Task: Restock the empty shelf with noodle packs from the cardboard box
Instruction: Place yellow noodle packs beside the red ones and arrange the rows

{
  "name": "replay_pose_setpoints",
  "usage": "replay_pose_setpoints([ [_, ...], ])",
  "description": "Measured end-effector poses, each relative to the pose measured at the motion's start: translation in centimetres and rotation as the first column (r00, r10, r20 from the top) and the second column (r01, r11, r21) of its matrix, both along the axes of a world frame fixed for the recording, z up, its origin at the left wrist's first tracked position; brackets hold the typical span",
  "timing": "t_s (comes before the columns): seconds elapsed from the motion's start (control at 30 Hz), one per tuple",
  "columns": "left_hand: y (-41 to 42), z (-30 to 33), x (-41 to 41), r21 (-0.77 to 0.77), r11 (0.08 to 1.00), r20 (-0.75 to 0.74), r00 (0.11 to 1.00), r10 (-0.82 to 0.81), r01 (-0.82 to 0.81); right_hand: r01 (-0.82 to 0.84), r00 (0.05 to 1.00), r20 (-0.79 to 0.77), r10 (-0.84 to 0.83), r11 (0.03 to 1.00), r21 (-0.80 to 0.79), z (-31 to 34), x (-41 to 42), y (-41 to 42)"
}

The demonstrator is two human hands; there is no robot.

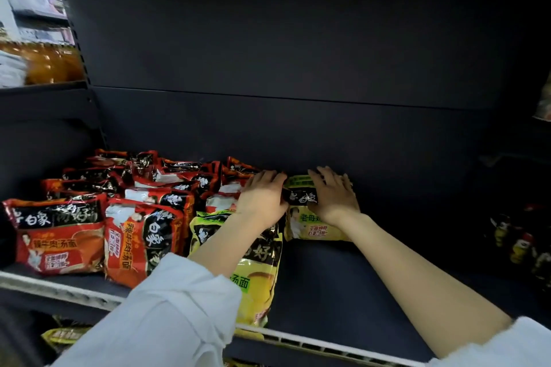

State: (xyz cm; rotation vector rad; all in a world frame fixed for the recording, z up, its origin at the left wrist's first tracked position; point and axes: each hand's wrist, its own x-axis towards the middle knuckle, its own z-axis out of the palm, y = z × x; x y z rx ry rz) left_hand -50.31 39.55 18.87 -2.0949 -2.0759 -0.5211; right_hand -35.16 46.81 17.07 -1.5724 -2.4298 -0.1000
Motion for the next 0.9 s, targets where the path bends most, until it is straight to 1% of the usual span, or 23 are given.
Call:
replay_pose_setpoints([
  [0.1, -1.9, 0.9, 0.4, 0.114, 0.993, 0.036, 0.998, -0.047, 0.043, -0.004, 0.993, -0.117, 0.007, 1.000, 0.028, 0.5, -0.1, -2.7],
  [0.2, -4.4, 1.5, 1.3, 0.171, 0.980, 0.034, 0.994, -0.108, 0.101, 0.028, 0.959, -0.282, 0.001, 0.995, 0.099, 1.0, 0.3, -6.2],
  [0.27, -6.2, 1.2, 2.0, 0.200, 0.968, 0.023, 0.987, -0.158, 0.150, 0.050, 0.941, -0.340, 0.001, 0.989, 0.142, 1.4, 1.2, -9.1],
  [0.33, -8.2, 0.7, 3.0, 0.232, 0.956, 0.092, 0.975, -0.203, 0.177, 0.070, 0.920, -0.392, -0.014, 0.989, 0.129, 1.4, 2.6, -12.4],
  [0.43, -11.5, -0.3, 5.2, 0.268, 0.945, 0.289, 0.921, -0.262, 0.185, 0.119, 0.896, -0.440, -0.063, 0.988, 0.101, 0.8, 5.4, -17.0],
  [0.53, -14.5, -1.8, 7.9, 0.206, 0.944, 0.404, 0.857, -0.321, 0.256, 0.207, 0.851, -0.497, -0.168, 0.978, 0.023, -0.4, 8.4, -21.0],
  [0.63, -16.8, -4.0, 10.7, 0.143, 0.928, 0.464, 0.805, -0.369, 0.343, 0.293, 0.815, -0.516, -0.262, 0.956, -0.022, -2.4, 11.3, -24.7],
  [0.77, -19.7, -7.0, 15.2, 0.044, 0.899, 0.562, 0.734, -0.383, 0.435, 0.418, 0.762, -0.518, -0.388, 0.906, -0.063, -4.9, 15.3, -29.3],
  [0.83, -20.9, -8.8, 17.7, -0.020, 0.881, 0.597, 0.712, -0.369, 0.473, 0.470, 0.725, -0.519, -0.452, 0.876, -0.107, -6.1, 17.5, -31.2],
  [0.9, -21.9, -10.5, 20.3, -0.093, 0.855, 0.609, 0.709, -0.357, 0.510, 0.511, 0.687, -0.507, -0.521, 0.842, -0.173, -7.8, 20.0, -32.8],
])
